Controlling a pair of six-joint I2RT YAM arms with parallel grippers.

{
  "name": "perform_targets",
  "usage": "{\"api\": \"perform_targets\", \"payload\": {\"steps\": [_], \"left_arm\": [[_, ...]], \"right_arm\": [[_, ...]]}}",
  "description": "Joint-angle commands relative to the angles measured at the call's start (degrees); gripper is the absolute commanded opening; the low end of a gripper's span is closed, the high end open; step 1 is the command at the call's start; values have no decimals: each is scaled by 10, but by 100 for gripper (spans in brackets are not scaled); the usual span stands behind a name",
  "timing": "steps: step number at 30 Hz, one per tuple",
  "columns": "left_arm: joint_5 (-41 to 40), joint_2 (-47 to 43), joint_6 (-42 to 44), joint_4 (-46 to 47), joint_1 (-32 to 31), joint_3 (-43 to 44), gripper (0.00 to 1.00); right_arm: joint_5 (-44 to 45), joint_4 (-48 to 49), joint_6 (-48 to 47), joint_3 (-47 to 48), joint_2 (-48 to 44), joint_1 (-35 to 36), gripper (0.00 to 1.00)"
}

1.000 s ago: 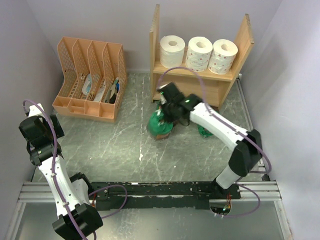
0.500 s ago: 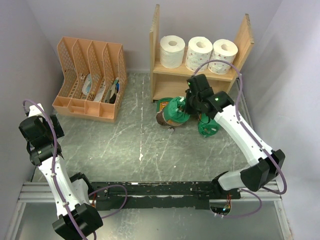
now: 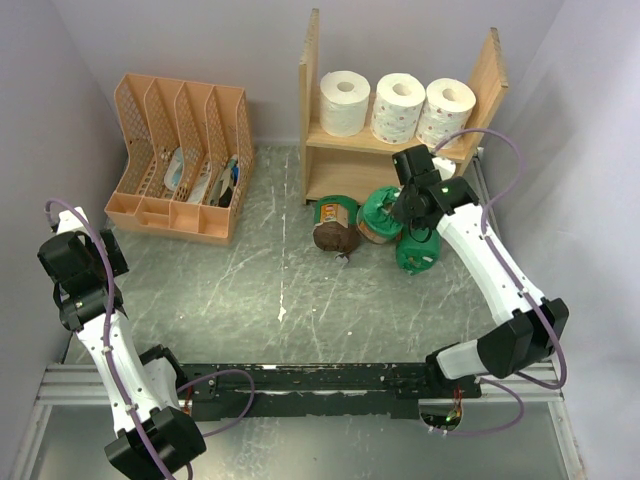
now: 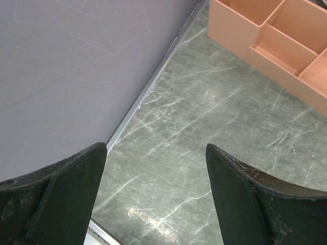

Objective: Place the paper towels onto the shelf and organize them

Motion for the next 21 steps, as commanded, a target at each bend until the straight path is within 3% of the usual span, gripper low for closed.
{"api": "perform_targets", "payload": {"steps": [1,13,18,21], "left_arm": [[8,0,3,4,7,8,90],[3,2,1,4,6,8,90],[1,1,0,4,8,8,90],[-2,0,-1,5,8,7,90]], "right_arm": [[-12,-5,64,30,28,-32,0],[-68,-29,212,18,59,-84,0],[-85,-49,286,74,87,-84,0],[-33,-75,334,119,123,-85,0]]}}
